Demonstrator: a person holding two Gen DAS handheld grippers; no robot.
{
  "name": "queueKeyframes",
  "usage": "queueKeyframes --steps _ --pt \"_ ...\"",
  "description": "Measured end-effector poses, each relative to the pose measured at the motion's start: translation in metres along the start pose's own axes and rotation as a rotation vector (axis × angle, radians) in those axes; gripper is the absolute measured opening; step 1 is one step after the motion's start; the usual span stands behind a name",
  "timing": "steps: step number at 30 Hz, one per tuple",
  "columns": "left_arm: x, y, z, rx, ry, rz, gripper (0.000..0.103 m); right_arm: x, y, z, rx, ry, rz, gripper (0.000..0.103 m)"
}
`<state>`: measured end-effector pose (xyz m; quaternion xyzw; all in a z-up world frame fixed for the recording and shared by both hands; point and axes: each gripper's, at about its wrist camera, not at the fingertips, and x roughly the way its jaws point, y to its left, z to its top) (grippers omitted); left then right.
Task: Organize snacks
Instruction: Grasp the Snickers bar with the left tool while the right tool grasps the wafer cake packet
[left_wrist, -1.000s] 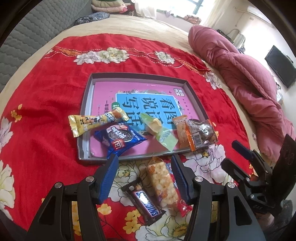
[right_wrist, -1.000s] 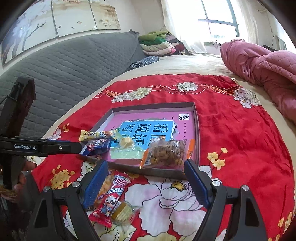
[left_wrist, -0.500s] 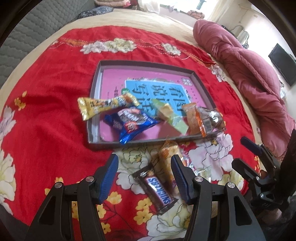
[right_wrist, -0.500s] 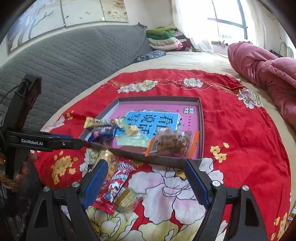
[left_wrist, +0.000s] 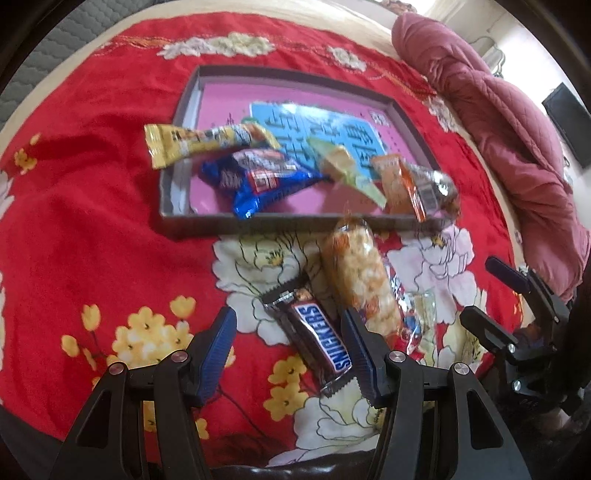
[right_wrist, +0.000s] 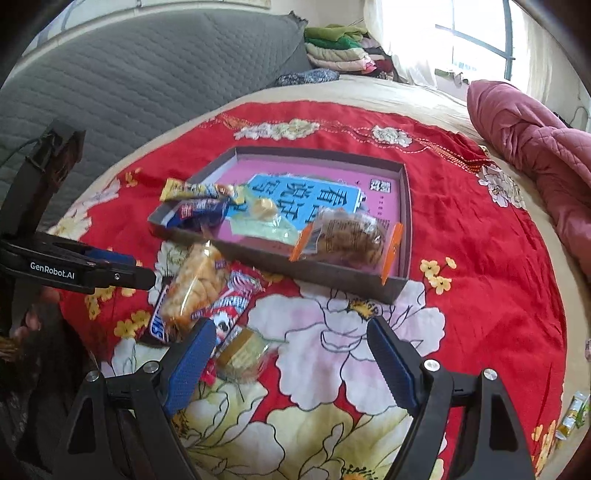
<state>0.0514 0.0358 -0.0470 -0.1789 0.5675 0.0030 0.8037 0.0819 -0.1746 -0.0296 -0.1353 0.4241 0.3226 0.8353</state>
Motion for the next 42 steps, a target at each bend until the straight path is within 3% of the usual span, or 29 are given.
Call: queueKeyframes --steps 8,34,42 --pt "0.013 0.000 -0.005 -0.009 0.037 0.003 0.061 0.003 0.015 -0.006 -0.084 0.041 -0.004 0.083" --pt "0.028 0.000 -0.009 -0.015 0.076 -0.009 0.061 0.049 0.021 -0.018 -0.168 0.210 -0.051 0.085" --pt "0.032 -0.002 -0.008 -0.016 0.079 -0.012 0.063 0.057 0.021 -0.010 -0.168 0.174 -0.021 0.087"
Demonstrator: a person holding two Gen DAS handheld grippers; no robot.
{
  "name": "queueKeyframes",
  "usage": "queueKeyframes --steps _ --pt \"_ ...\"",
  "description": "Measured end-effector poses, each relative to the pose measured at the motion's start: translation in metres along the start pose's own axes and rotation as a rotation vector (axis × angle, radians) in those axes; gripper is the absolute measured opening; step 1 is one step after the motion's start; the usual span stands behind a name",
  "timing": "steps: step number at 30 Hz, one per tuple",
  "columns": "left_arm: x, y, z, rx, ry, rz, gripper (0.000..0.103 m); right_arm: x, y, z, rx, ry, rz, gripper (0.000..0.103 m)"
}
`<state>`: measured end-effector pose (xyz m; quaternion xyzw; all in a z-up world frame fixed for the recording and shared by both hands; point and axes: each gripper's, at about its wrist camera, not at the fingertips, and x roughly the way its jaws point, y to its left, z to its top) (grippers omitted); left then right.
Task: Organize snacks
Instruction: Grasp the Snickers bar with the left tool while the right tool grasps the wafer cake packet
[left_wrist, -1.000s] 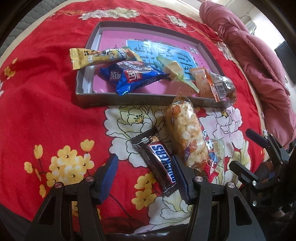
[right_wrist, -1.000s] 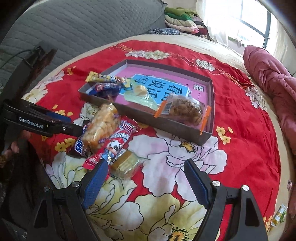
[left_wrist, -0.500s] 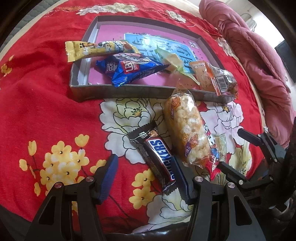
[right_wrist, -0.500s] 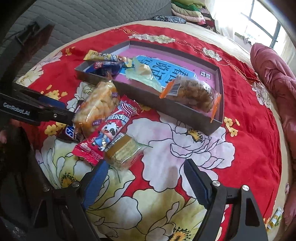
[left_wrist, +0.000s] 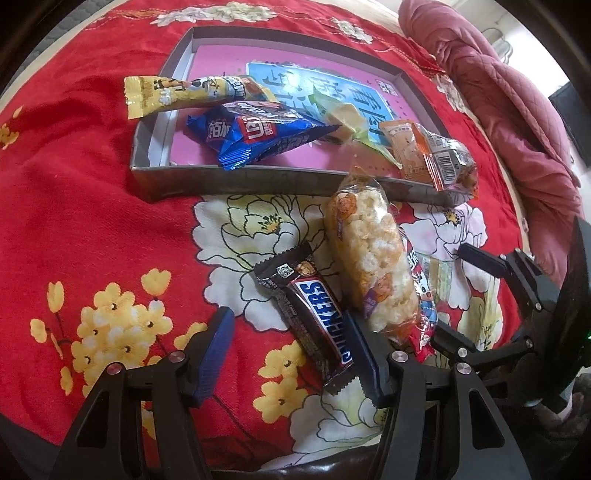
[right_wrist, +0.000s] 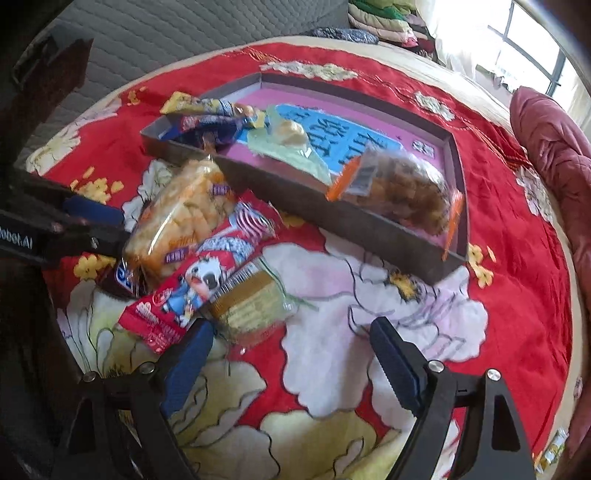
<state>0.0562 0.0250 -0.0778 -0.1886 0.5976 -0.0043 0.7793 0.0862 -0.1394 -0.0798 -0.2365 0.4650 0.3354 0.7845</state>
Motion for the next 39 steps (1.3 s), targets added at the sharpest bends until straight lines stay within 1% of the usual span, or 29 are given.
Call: queueKeyframes --steps 2,4,11,16,17,19,22,23,26,28,32,37,39 --pt "0.001 -0.001 0.000 0.001 0.000 0.001 0.064 0.000 0.002 0.004 -0.016 -0.022 0.000 0.087" --pt "0.002 0.000 0.000 -0.002 0.000 -0.003 0.064 0.002 0.005 0.007 -0.049 -0.036 -0.018 0.087" --pt "0.003 0.001 0.001 -0.009 0.000 -0.008 0.065 0.013 0.008 0.010 -0.082 -0.020 -0.021 0.087" --pt "0.006 0.001 0.003 -0.018 -0.003 -0.011 0.065 0.018 0.011 0.010 -0.122 -0.032 -0.023 0.087" --pt "0.006 0.001 0.003 -0.018 -0.003 -0.011 0.065 0.019 0.011 0.011 -0.121 -0.031 -0.016 0.085" --pt "0.007 0.002 0.004 -0.028 -0.006 -0.013 0.065 0.020 0.009 0.010 -0.109 -0.029 0.011 0.075" --pt "0.010 0.002 0.006 -0.045 -0.011 -0.012 0.065 0.018 0.009 0.010 -0.107 -0.030 0.032 0.065" --pt "0.010 0.002 0.007 -0.046 -0.013 -0.010 0.065 0.018 0.010 0.009 -0.107 -0.029 0.036 0.064" --pt "0.013 -0.001 0.008 -0.043 -0.020 0.000 0.064 0.017 0.009 0.008 -0.093 -0.026 0.046 0.055" --pt "0.015 -0.005 0.009 -0.036 -0.023 0.012 0.064 0.015 0.005 0.008 -0.070 -0.028 0.045 0.046" --pt "0.021 -0.015 0.008 0.002 -0.032 0.065 0.064 0.015 -0.008 0.009 -0.002 -0.023 0.047 0.046" --pt "0.027 -0.025 0.008 0.057 -0.050 0.129 0.063 0.014 -0.011 0.009 0.015 -0.028 0.033 0.045" --pt "0.026 -0.026 0.009 0.069 -0.060 0.134 0.056 0.013 -0.012 0.009 0.023 -0.029 0.034 0.044"
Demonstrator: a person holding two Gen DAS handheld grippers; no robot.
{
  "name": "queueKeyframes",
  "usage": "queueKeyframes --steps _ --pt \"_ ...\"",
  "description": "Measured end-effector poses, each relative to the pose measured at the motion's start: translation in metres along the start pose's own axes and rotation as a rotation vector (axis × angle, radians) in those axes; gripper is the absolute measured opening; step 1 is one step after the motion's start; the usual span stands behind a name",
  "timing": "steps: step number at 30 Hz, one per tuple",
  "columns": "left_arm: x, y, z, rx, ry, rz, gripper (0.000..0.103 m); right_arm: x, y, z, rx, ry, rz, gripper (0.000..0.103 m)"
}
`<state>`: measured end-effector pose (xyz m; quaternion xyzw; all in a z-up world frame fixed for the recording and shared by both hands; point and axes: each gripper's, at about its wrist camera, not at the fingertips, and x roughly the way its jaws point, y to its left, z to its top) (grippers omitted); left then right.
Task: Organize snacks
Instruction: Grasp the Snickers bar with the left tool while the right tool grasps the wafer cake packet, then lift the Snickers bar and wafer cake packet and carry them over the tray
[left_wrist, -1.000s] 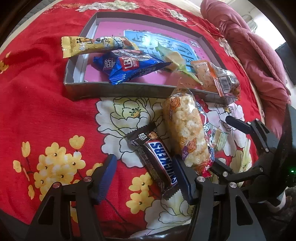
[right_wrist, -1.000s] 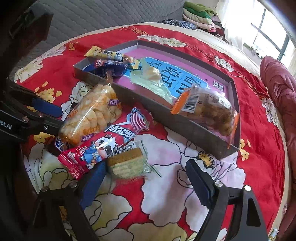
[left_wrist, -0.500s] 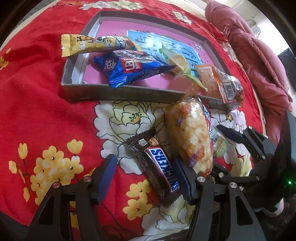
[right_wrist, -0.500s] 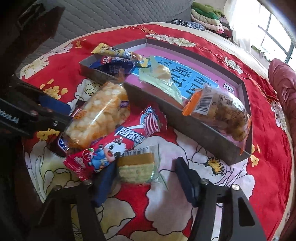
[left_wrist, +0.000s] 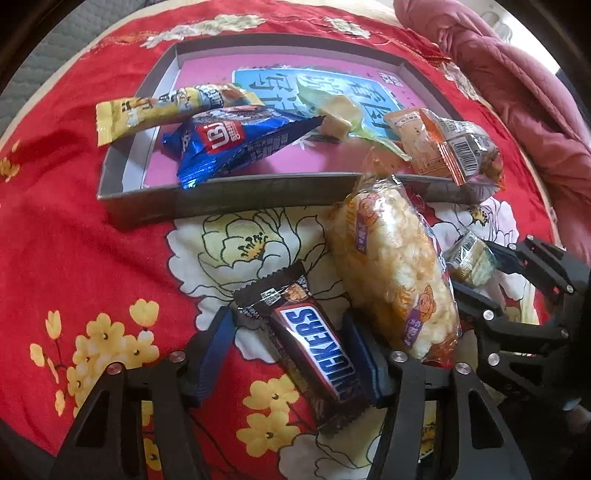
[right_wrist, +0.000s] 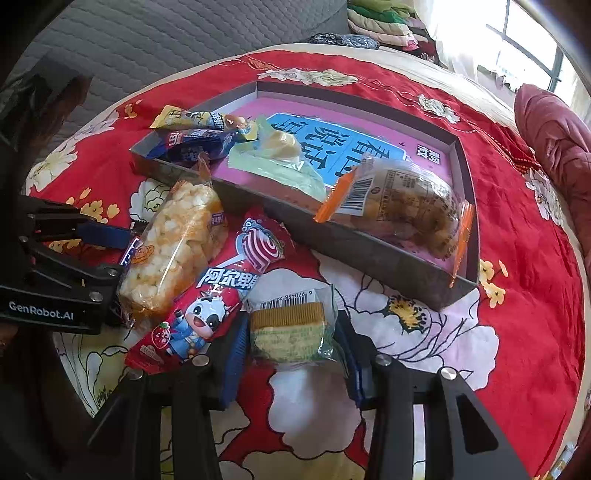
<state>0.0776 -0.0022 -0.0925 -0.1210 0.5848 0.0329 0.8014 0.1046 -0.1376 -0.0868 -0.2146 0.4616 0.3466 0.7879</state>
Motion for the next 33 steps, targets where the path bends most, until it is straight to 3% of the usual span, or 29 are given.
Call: queueKeyframes --steps 5,15,33 --pt "-0.004 0.009 0.001 -0.023 -0.009 -0.027 0.041 -0.002 -0.010 -0.001 0.057 -0.001 0.038 0.043" --pt "-0.026 0.018 -0.004 -0.028 -0.052 -0.042 0.032 -0.014 -0.029 -0.002 0.181 -0.050 0.095 0.043" --pt "-0.071 0.032 0.003 -0.070 -0.153 -0.070 0.030 -0.051 -0.031 0.008 0.210 -0.253 0.158 0.043"
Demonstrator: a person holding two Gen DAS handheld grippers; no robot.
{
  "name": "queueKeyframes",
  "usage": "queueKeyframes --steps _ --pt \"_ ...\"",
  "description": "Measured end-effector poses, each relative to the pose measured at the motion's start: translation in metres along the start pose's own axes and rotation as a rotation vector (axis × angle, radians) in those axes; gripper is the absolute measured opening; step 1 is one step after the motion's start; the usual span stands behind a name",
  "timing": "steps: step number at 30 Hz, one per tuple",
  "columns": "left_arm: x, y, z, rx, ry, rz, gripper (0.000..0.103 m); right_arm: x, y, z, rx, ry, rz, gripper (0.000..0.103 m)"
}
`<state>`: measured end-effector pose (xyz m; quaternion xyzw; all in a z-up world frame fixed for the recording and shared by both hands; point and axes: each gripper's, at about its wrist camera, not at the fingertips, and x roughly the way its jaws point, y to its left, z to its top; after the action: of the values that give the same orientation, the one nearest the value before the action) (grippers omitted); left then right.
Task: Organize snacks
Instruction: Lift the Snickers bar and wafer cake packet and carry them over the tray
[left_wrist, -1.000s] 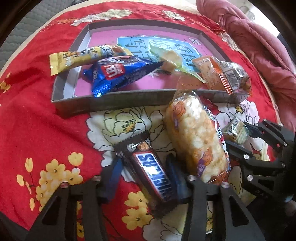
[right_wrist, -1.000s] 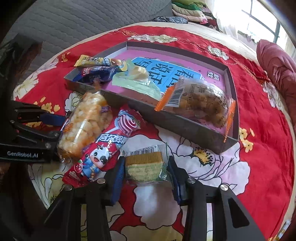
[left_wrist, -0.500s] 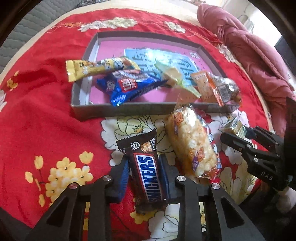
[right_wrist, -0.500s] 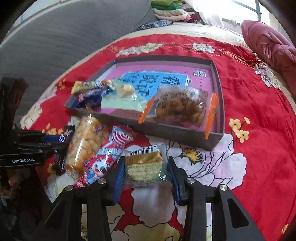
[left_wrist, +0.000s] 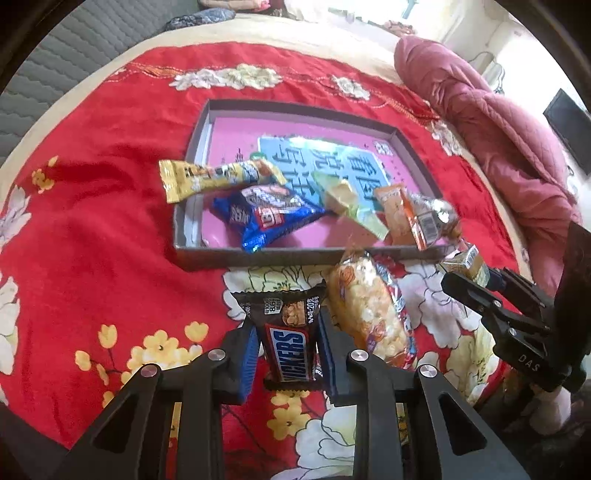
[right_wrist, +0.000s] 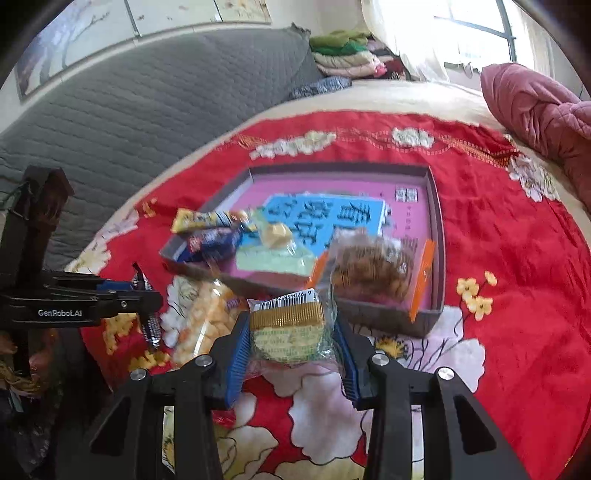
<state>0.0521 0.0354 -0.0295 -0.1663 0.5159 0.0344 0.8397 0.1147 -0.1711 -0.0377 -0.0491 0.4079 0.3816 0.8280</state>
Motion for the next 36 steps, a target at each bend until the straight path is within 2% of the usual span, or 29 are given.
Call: queueKeyframes --steps 15,36 --pt "-0.022 0.000 0.009 -0.017 -0.065 -0.001 0.030 -0.010 0.006 0.005 -0.021 -0.065 -0.002 0.043" --pt "-0.025 -0.003 0.035 -0.039 -0.126 -0.024 0.030 -0.012 0.005 0.020 -0.004 -0.135 -0.021 0.043"
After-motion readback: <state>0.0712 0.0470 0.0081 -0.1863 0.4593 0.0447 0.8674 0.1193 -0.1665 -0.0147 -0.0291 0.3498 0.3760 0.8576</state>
